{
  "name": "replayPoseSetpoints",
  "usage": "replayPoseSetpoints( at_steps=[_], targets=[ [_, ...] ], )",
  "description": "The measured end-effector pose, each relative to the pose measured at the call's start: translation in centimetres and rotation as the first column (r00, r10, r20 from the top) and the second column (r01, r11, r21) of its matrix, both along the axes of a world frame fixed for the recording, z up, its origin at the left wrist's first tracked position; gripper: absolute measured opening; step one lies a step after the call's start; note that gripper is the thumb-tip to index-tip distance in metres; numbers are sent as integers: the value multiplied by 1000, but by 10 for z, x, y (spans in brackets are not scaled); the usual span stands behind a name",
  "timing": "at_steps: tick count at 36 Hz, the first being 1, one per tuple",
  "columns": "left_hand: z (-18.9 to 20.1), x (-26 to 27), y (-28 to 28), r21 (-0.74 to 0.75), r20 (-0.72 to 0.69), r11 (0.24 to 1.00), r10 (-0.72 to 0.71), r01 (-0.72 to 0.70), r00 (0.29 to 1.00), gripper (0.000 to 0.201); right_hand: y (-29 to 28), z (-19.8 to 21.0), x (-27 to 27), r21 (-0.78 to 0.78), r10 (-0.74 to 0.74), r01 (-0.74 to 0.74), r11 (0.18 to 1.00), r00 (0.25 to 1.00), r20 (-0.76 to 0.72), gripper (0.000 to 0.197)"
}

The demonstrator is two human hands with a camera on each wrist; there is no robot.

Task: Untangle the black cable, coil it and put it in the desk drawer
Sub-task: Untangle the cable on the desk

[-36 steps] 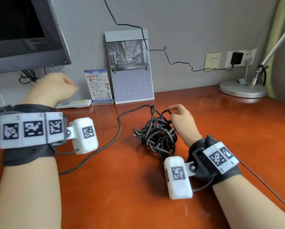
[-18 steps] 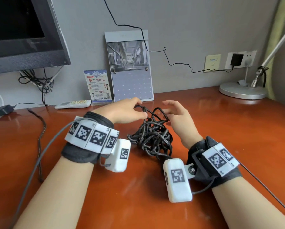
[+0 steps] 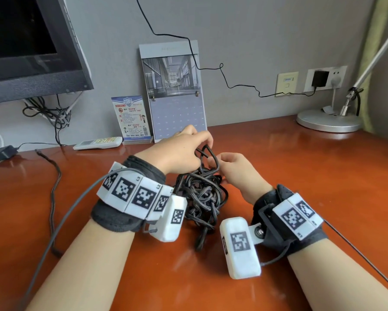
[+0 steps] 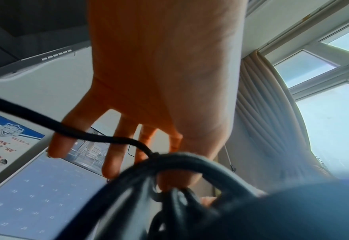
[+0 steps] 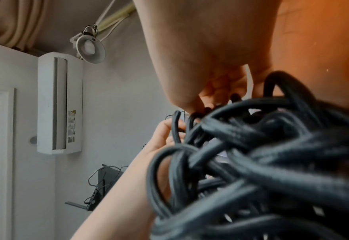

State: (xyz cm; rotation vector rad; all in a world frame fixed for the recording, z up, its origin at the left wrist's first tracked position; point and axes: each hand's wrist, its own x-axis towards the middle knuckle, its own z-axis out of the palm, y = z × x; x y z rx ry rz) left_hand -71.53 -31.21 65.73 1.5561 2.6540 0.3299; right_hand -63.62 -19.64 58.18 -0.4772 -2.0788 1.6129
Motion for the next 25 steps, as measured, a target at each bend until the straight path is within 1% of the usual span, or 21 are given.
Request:
replayPoseSetpoints(
  at_steps=[2,3,6,9,11,12,14,15,17,20,22,25],
  targets=[
    [0,-1,0,-11,-34,999,37,-37,999,25,-2,0,-2,-2,-30,30,1000,999,-25,23],
    [0,-2,-1,-18,-38,999,48,-49,998,22,-4,1,-3,-8,-52,52,999,998,-33,23],
    [1,-2,0,-32,-27,998,60,-61,998,22,-9,1,-8,-83,-136,131,988,989,-54,29],
    [-1,0,2,-12,-11,999,45,-45,999,23,-13,2,-9,-207,-197,179,962,978,-72,26],
    [-3,2,3,-11,-28,999,42,-42,999,21,-13,3,-7,-291,-207,175,941,975,-85,26],
    [-3,4,4,-18,-60,999,49,-50,997,19,-12,3,-6,-329,-200,161,931,976,-88,27],
    [-4,9,6,-22,-127,997,76,-80,989,17,-10,5,-2,-418,-169,112,901,981,-101,33],
    [-4,11,8,-17,-136,996,88,-92,987,19,-10,6,0,-449,-142,75,890,983,-116,35],
    [-6,16,10,-5,-125,994,106,-108,986,27,-11,8,1,-464,-107,27,886,983,-148,31],
    [-9,17,12,-8,-121,991,128,-130,984,35,-11,8,2,-517,-117,17,856,980,-162,21],
    [-11,16,13,-22,-91,990,134,-137,987,36,-10,5,0,-563,-159,43,825,975,-158,15],
    [-15,14,15,5,44,991,133,-133,990,36,-13,-1,-6,-613,-303,159,774,943,-138,22]
  ],
)
